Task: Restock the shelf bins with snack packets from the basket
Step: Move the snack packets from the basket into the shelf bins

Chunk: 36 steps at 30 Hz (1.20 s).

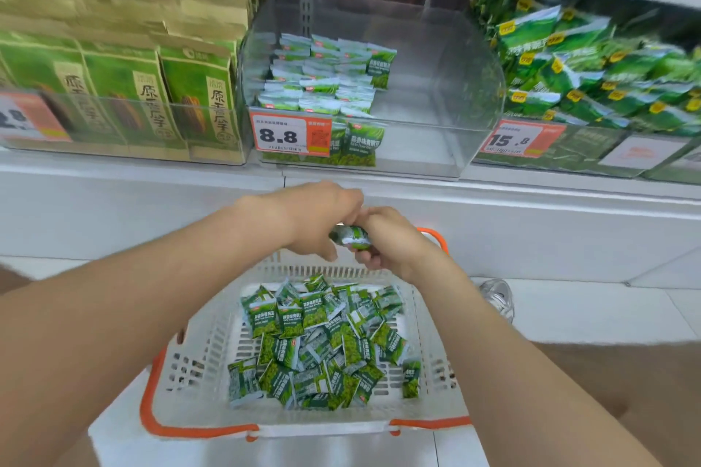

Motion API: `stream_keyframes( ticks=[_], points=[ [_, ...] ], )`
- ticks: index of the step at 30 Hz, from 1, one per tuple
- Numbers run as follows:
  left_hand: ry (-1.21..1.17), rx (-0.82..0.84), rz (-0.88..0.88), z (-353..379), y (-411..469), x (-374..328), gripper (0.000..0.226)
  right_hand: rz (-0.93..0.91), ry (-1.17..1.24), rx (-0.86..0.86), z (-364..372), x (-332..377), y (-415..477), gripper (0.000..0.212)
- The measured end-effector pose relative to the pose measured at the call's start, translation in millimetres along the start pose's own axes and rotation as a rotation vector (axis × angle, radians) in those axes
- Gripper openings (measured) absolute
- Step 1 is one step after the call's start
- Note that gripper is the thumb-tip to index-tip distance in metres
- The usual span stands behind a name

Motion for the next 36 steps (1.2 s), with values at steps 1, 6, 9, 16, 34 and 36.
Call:
stream_keyframes(
  ticks=[1, 6, 9, 16, 34, 36],
  points=[
    [-0.058, -0.069, 0.003, -10.7, -1.8, 1.1, 0.047, 0.012, 0.015, 0.027, -1.1, 15.5, -4.2, 0.021],
    [-0.599, -0.272, -0.110, -53.6, -13.2, 12.3, 0.017, -0.060, 0.086, 0.085, -18.3, 74.2, -28.4, 0.039],
    [-1.009, -0.304, -0.205, -62.3, -22.8, 19.2, 0.015, -0.360, 0.071, -0.046, -30.9, 94.9, -37.5, 0.036],
    [-1.045, -0.380, -0.080, -81.4, -29.4, 7.5, 0.015, -0.682, -0.016, -0.330, -31.7, 113.1, -44.6, 0.033],
    [0.014, -0.563, -0.186, -132.6, 51.9, 41.6, 0.044, -0.244, -0.695, -0.727, -126.7, 213.1, 90.3, 0.022],
    [0.003, -0.522, -0.196, -132.8, 64.7, 49.9, 0.045, -0.168, -0.764, -0.704, -130.6, 219.3, 108.4, 0.044]
  ],
)
Point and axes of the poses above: each hand's wrist, its own y-axis towards the middle knuckle, its own z-axis out of the palm, x = y × z, the point moved 5 cm from there along y, towards the middle knuckle
